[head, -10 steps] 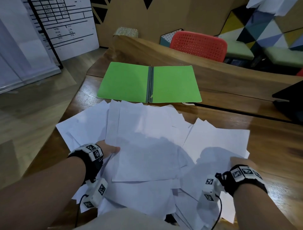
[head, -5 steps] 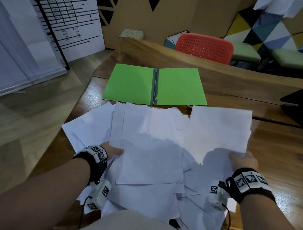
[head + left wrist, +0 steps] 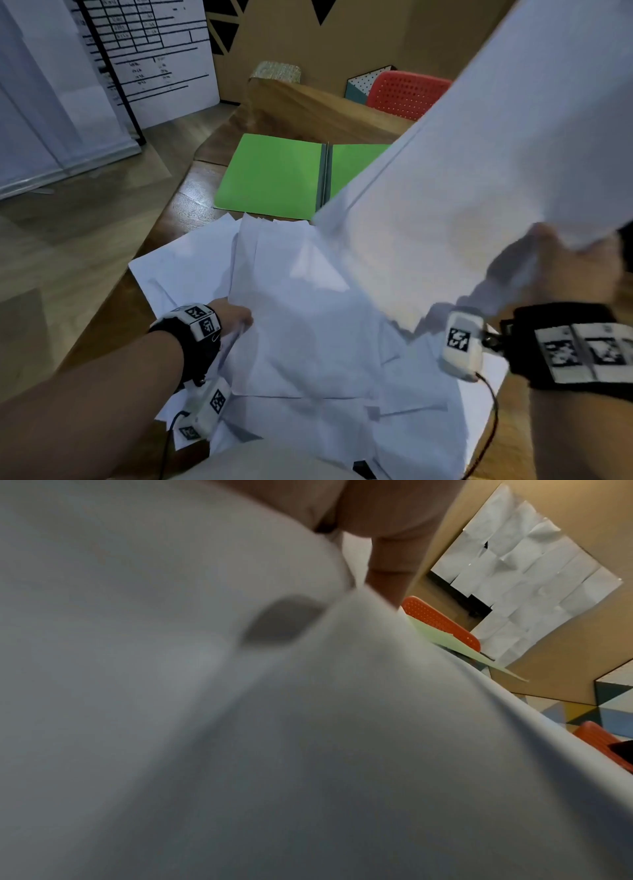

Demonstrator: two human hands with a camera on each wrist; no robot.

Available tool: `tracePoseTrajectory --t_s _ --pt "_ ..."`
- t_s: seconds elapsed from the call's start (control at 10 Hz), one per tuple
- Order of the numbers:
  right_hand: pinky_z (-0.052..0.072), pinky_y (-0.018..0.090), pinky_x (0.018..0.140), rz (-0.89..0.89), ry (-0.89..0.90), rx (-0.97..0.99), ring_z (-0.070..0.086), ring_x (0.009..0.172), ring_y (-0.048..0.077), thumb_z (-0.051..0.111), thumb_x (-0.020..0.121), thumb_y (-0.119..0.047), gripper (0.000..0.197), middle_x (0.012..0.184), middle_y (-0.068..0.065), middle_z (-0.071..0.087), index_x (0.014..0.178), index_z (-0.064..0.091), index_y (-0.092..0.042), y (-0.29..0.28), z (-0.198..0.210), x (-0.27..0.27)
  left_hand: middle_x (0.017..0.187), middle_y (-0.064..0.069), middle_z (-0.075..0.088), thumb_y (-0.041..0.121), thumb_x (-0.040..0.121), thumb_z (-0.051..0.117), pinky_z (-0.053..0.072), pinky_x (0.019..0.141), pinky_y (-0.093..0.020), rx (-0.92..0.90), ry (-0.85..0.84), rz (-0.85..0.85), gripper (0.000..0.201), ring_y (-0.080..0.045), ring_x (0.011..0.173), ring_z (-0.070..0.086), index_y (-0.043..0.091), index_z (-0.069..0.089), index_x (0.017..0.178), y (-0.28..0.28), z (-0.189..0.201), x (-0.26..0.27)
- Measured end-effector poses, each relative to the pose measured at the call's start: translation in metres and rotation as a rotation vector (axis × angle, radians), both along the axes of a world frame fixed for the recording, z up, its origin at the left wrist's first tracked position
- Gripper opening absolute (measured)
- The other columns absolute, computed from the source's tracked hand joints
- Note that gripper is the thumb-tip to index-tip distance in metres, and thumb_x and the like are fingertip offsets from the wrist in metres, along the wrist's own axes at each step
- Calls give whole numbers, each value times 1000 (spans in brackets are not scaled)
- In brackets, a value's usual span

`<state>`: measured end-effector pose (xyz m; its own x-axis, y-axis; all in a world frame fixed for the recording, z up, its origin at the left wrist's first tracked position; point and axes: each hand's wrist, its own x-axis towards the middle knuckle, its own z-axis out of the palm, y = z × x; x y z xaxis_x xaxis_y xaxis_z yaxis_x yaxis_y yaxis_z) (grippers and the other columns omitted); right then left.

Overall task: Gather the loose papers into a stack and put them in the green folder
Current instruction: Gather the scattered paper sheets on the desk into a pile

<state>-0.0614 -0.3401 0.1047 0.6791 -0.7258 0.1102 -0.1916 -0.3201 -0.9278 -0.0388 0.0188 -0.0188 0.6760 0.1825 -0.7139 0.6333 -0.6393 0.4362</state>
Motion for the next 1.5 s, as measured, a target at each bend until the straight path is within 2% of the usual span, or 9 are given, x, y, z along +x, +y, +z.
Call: tracePoseTrajectory --t_s 0.1,0.2,0.3,0.5,0.7,0.9,1.0,1.3,1.5 --pt "47 34 85 159 201 42 62 101 31 67 80 -21 48 111 21 63 119 54 2 20 -28 9 131 -24 53 8 86 57 47 85 -31 -57 3 167 39 -36 121 50 -5 54 123 -5 10 -6" --pt "39 28 78 302 562 45 58 110 34 63 85 -7 49 122 24 59 129 43 1 63 -75 -7 149 -17 35 44 77 67 34 108 -44 -200 6 311 84 -36 134 37 5 32 143 5 -6 -3" --pt "35 19 80 504 764 151 45 129 30 58 88 -5 65 142 20 44 144 26 2 103 -105 -23 140 -10 50 68 44 73 37 107 -39 -247 -36 205 111 -31 127 48 11 46 136 9 -14 -3" --pt "38 32 102 464 801 -68 47 127 31 58 85 -15 58 141 15 47 139 41 -8 95 -116 -16 133 -18 55 13 80 69 36 89 -26 -178 -87 132 51 -32 123 52 -1 52 126 4 -7 -6" --pt "45 39 98 349 1010 -116 52 120 34 64 81 -32 68 137 13 50 140 37 -12 38 -121 -8 134 -19 54 16 81 69 37 93 -29 -157 -84 118 53 -33 123 51 -1 51 128 5 -8 -2" --pt "47 34 93 317 1005 -331 56 97 28 61 79 -34 20 107 3 65 94 69 -23 31 -115 -6 135 -17 54 17 81 69 38 93 -29 -149 -75 122 53 -32 123 51 0 50 128 6 -9 -2" --pt "48 30 79 427 949 -281 60 92 27 59 84 -24 14 89 6 65 70 59 -19 35 -120 -4 133 -17 55 17 81 69 37 91 -28 -148 -86 121 51 -32 122 52 1 52 127 6 -10 -2" --pt "44 31 73 265 912 -64 55 87 29 62 80 -13 44 107 16 61 122 55 -5 -3 -122 -15 133 -16 55 22 79 71 39 94 -30 -128 -79 112 56 -32 122 52 3 51 128 7 -11 -2" --pt "48 33 77 424 949 -113 60 88 31 58 87 -18 30 98 16 64 111 64 0 13 -105 -19 133 -16 55 23 79 71 39 96 -32 -121 -56 97 57 -32 122 52 4 51 129 7 -10 -2"
